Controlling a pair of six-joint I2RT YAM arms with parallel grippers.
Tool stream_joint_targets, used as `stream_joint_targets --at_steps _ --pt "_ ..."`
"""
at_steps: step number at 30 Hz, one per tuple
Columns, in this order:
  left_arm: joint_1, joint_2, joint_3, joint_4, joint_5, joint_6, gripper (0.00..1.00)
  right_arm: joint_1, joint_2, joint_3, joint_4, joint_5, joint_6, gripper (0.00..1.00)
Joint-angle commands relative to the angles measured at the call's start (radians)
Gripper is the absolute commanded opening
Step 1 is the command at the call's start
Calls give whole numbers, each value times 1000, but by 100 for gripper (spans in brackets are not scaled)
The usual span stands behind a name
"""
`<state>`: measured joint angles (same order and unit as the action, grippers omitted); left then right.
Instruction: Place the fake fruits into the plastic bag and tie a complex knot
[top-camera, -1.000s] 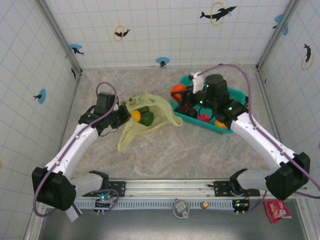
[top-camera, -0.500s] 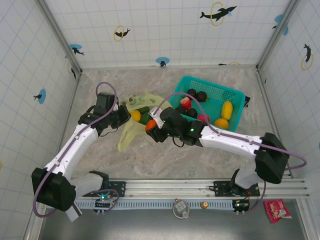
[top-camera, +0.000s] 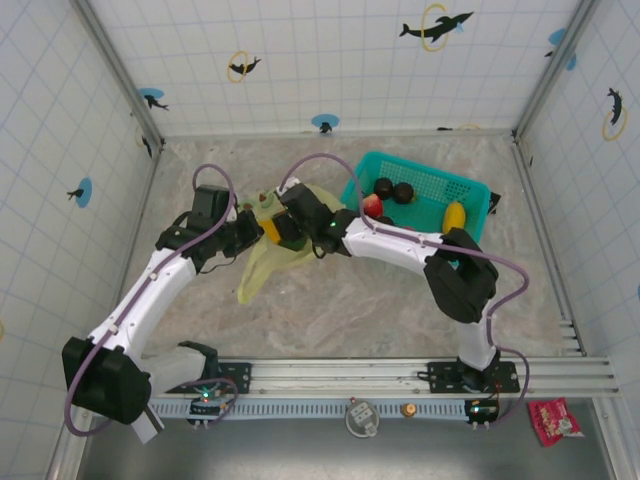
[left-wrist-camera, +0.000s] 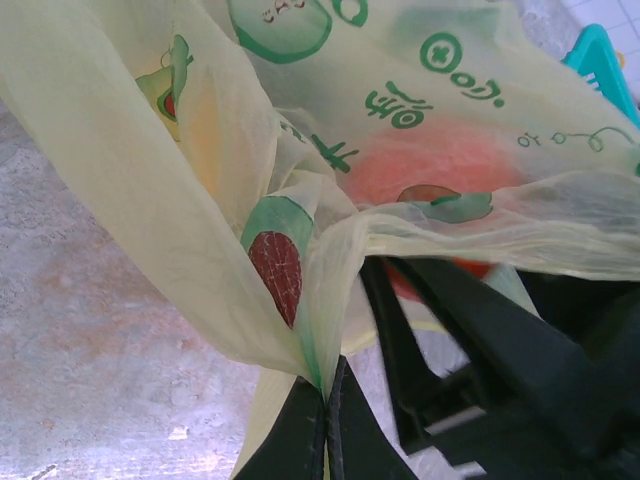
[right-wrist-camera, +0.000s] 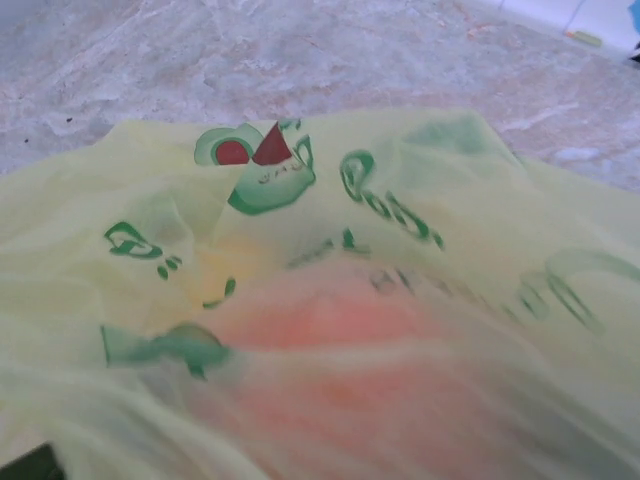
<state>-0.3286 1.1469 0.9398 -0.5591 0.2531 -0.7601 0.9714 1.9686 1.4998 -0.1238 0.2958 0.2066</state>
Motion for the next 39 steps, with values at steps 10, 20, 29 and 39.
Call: stream_joint_targets --at_steps 10,20,29,39 --pt "-4 -2 27 15 -13 -4 0 -25 -124 -148 136 -141 79 100" --pt "-4 4 29 11 -32 -5 0 -25 -374 -266 193 -280 56 91" --pt "-3 18 29 8 -33 -5 0 -150 -568 -384 282 -581 210 89" --pt "-4 14 52 5 -37 -5 0 -600 -683 -550 47 -465 374 86"
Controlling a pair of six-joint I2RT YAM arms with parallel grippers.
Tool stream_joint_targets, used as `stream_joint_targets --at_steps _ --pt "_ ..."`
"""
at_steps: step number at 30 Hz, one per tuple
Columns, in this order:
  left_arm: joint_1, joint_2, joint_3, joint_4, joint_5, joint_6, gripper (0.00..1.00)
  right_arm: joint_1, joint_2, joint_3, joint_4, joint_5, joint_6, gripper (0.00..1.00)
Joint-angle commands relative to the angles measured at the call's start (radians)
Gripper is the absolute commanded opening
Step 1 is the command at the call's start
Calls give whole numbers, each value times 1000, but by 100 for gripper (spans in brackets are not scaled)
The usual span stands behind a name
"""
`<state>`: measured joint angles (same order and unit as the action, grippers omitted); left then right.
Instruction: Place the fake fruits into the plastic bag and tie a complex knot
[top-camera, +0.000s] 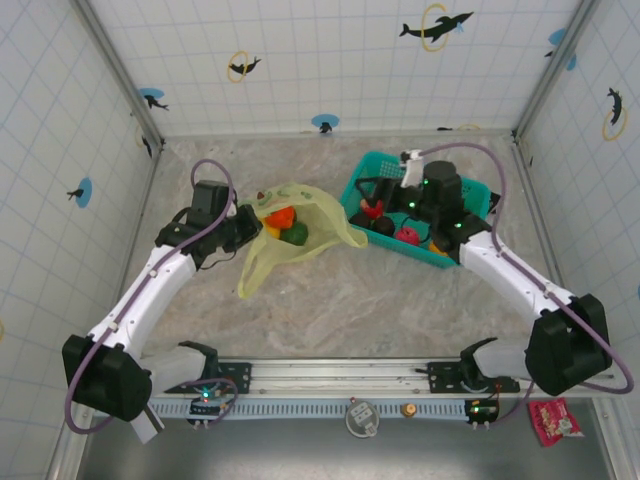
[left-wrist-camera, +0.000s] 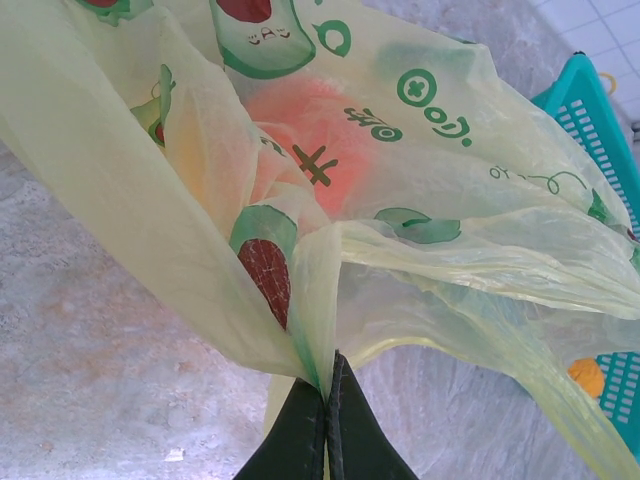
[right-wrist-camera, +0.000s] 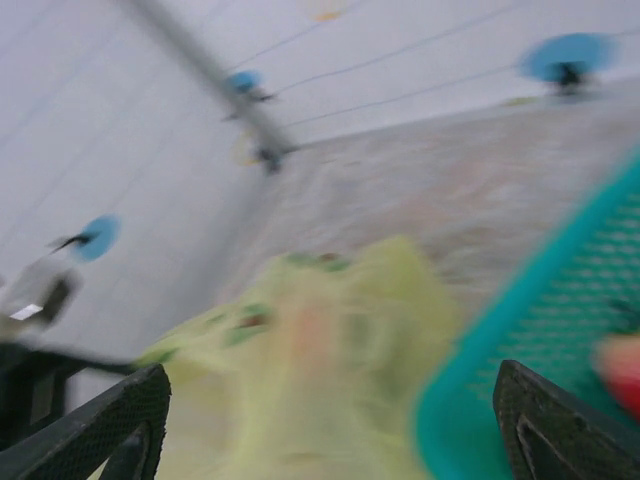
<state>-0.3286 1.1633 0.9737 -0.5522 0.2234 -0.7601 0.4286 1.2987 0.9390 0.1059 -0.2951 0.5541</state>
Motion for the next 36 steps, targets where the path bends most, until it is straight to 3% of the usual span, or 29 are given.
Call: stream_joint_targets --at_steps 1,8,12,14,19,25,31,36 --pt "-4 -4 18 -2 -7 -4 0 -86 7 35 -267 196 19 86" --pt "-4 -2 22 -5 -6 -2 0 -152 166 181 -583 652 -66 94" --pt "-4 -4 12 -2 -2 -1 0 -179 264 232 -645 775 -115 100" --pt "-4 -2 11 0 -1 0 0 -194 319 258 -671 778 -121 100" --pt "-4 -1 11 3 5 2 0 -234 416 282 -666 652 -123 100" --pt "-4 -3 -7 9 8 2 0 -257 514 314 -647 636 -104 97" --pt "-4 -5 -23 15 8 0 0 -255 555 309 -582 512 -93 86" --pt "-3 -4 -18 16 8 1 0 -255 577 297 -548 490 -85 70"
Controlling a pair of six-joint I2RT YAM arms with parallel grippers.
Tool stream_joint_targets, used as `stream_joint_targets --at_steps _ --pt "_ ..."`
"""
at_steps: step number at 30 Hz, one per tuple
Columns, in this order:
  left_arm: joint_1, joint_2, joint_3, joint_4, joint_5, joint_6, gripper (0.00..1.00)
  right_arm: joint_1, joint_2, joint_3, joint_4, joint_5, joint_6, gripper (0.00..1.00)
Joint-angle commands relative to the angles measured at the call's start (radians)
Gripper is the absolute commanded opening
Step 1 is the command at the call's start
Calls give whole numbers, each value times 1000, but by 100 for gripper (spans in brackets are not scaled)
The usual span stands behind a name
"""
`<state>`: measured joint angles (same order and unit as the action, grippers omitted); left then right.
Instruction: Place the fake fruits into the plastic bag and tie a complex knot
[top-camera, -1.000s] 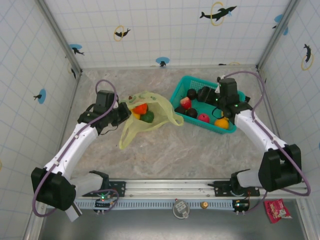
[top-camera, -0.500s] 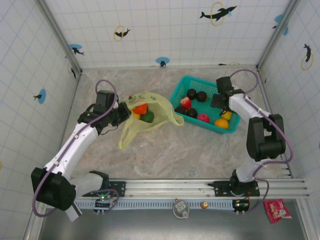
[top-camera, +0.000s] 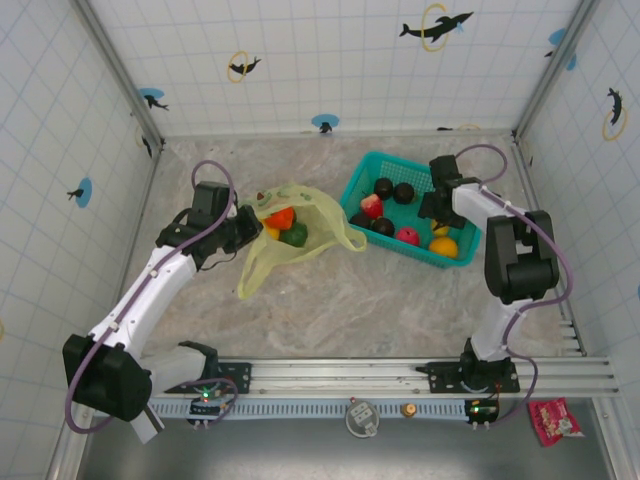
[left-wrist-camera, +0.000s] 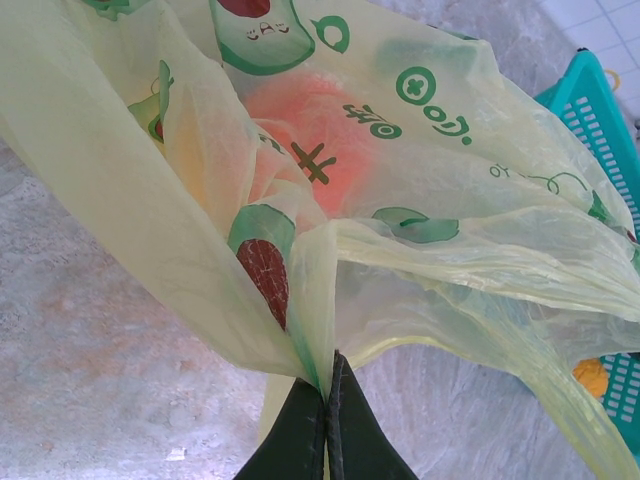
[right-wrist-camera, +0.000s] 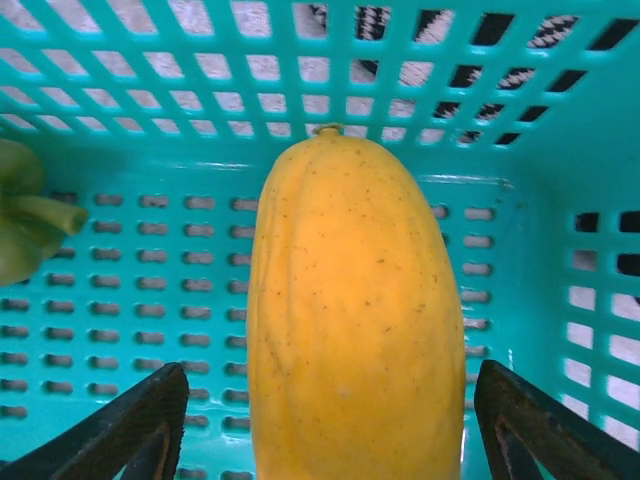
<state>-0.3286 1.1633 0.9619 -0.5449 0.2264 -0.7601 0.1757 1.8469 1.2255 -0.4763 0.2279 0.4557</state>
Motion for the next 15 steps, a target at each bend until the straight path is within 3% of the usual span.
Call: stream_joint_targets --at_steps 1,4,7,11,15 --pt "-4 -4 -2 8 5 0 0 -4 35 11 37 -35 12 68" --pt "-4 -4 -2 8 5 1 0 -5 42 25 29 -27 2 53" --pt "-4 -5 0 8 4 1 0 -3 3 26 36 -23 -4 46" --pt "-4 -2 4 9 5 1 0 2 -91 26 46 -21 -12 44" --pt "-4 1 8 10 5 1 0 10 -220 1 88 -138 -25 44"
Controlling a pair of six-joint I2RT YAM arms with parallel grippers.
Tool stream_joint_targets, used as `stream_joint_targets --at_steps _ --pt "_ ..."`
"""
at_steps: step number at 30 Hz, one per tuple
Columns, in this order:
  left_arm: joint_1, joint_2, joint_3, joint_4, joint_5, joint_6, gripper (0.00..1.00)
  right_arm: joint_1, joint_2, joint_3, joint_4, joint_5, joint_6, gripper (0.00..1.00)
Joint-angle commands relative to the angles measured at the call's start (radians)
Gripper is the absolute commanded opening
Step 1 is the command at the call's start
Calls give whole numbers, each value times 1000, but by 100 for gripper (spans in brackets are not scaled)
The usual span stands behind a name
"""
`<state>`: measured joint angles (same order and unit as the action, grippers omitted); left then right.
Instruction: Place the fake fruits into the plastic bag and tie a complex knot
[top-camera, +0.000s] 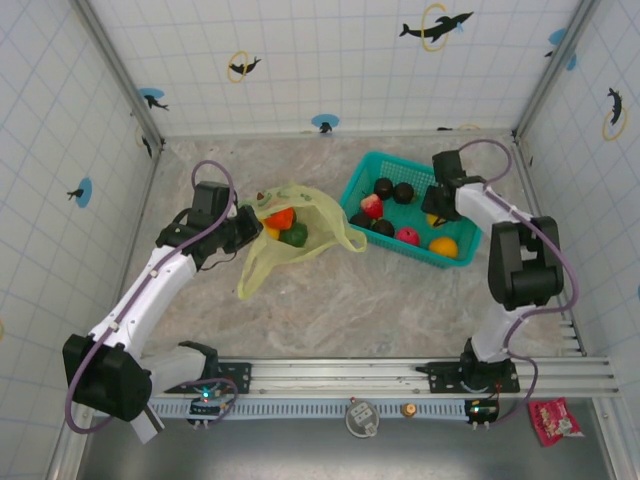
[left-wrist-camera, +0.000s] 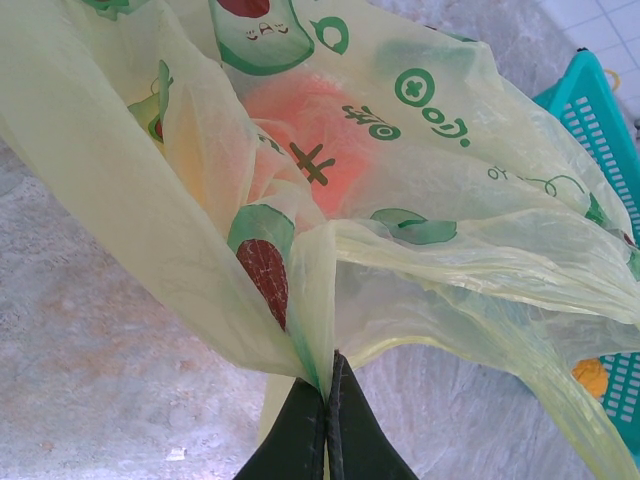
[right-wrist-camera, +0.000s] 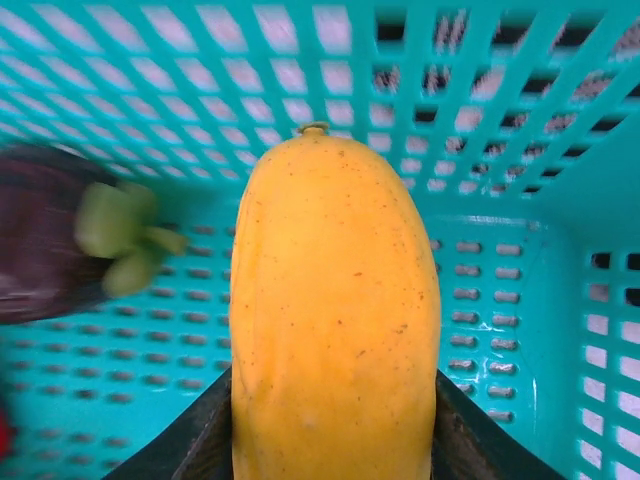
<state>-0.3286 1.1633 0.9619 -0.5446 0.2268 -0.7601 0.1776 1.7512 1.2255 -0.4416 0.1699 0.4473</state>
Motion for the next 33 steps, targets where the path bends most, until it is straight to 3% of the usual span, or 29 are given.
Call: stream_joint_targets --at_steps 1,5,9,17,24,33 --pt "-3 1 7 9 4 1 0 10 -155 -15 74 -114 -17 43" --pt "-3 3 7 9 3 1 0 40 -263 -44 133 -240 3 43" --pt "-4 6 7 11 6 1 0 133 -334 -11 173 -340 -5 42" --pt "-4 -1 8 8 0 -2 0 487 -379 57 258 -415 -76 43" --pt "-4 -16 5 5 0 -2 0 756 -322 76 212 -288 -218 43" --pt "-4 -47 -5 -14 -19 3 0 889 -172 85 123 2 -265 43"
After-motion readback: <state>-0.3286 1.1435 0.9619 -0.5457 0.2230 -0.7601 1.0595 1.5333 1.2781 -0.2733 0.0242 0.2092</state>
